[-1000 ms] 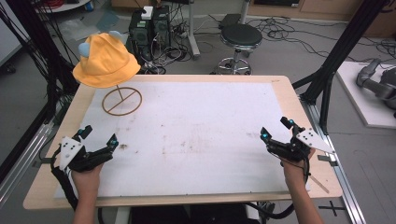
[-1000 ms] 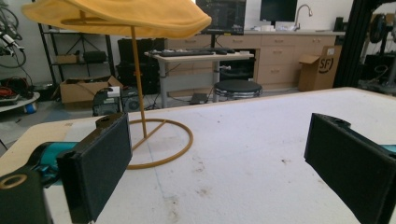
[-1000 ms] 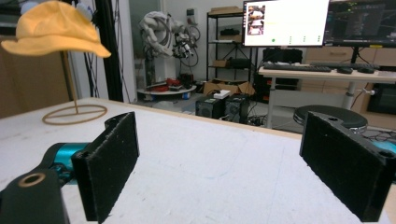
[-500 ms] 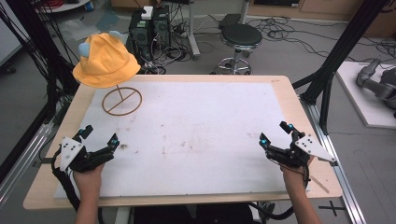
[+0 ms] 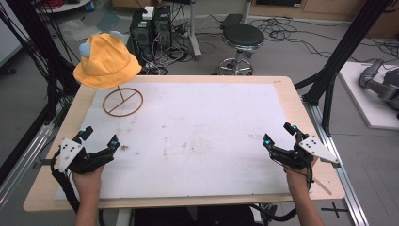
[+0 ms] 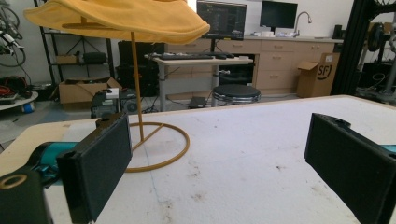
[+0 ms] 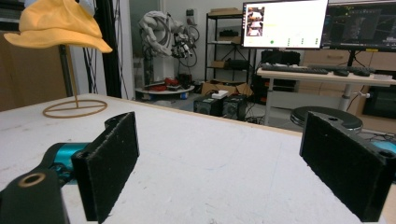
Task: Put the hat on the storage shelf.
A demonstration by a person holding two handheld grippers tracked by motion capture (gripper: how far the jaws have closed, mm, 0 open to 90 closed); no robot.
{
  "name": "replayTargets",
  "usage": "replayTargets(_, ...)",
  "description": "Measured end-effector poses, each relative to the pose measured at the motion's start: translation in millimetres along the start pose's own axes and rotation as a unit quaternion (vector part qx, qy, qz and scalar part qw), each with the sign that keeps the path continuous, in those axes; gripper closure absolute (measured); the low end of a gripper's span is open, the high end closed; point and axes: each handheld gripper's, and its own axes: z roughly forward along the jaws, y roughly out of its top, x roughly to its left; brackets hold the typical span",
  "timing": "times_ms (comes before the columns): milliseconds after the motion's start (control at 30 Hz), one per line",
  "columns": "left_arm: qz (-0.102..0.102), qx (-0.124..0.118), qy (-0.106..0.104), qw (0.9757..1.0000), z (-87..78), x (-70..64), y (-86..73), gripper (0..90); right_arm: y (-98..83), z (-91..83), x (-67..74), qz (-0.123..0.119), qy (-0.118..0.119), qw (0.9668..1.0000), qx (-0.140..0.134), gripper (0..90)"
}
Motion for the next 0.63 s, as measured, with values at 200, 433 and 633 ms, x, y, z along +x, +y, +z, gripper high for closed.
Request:
replayTargets(200, -0.001, 0.001, -0.001, 1.0, 0.0, 0.1, 0.1, 8.0, -1.8, 1.5, -0.5, -0.002, 0.0, 1.0, 0.004, 11.6)
replayTargets(433, 0.0, 0.001, -0.003, 1.0, 0.0, -0.1, 0.5, 8.0, -2.6, 2.3, -0.1, -0.007, 0.005, 0.9999, 0.005, 11.6)
replayTargets(633, 0.005, 0.0, -0.002, 1.0, -0.3, -0.4, 1.9, 8.0, -2.9, 1.6, -0.3, -0.003, 0.002, 1.0, 0.006, 11.6)
